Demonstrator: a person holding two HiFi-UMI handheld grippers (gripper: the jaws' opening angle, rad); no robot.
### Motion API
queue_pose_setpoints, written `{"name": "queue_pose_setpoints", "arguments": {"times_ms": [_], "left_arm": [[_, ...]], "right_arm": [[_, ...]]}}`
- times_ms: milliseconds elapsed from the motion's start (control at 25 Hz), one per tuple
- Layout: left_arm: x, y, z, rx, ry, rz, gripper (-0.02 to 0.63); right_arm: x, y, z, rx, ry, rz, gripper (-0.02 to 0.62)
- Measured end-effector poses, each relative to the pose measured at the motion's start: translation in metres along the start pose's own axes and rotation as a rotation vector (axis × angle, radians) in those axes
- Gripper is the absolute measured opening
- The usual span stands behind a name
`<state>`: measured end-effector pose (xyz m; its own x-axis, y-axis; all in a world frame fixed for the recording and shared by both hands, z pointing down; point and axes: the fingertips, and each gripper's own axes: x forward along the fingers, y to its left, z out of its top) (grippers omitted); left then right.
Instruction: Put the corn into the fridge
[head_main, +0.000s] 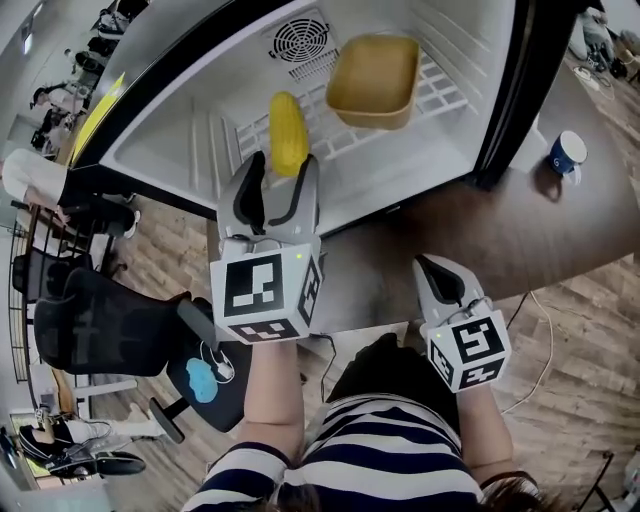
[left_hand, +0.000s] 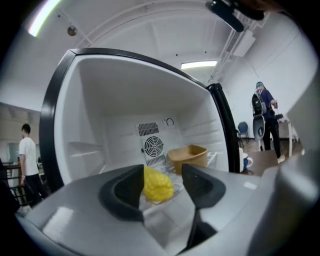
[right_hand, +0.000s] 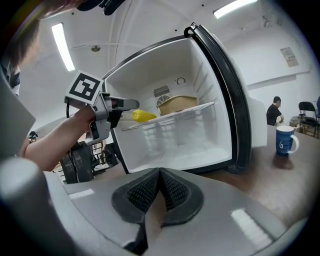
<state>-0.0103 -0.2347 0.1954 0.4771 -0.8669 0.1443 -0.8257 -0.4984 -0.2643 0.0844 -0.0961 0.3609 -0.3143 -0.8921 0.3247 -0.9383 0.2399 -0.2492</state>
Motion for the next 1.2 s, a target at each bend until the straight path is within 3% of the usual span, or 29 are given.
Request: {"name": "queue_pose_setpoints", "arguments": {"times_ms": [280, 640, 1200], "left_arm": [[-0.034, 0.006, -0.002, -0.068, -0.053, 0.01, 0.0], [-0.067, 0.019, -0.027, -0.262, -0.032, -0.025, 0.0], [-0.107, 0.02, -0.09, -0.346, 0.083, 0.002, 0.0]], "right_arm": [[-0.008, 0.009, 0.014, -0.035, -0.02, -0.004, -0.006], [-0.018, 0.008, 0.025, -0.059, -0.036, -0.031, -0.006], [-0.023, 0.008, 0.029, -0.095, -0.034, -0.04, -0.006]]}}
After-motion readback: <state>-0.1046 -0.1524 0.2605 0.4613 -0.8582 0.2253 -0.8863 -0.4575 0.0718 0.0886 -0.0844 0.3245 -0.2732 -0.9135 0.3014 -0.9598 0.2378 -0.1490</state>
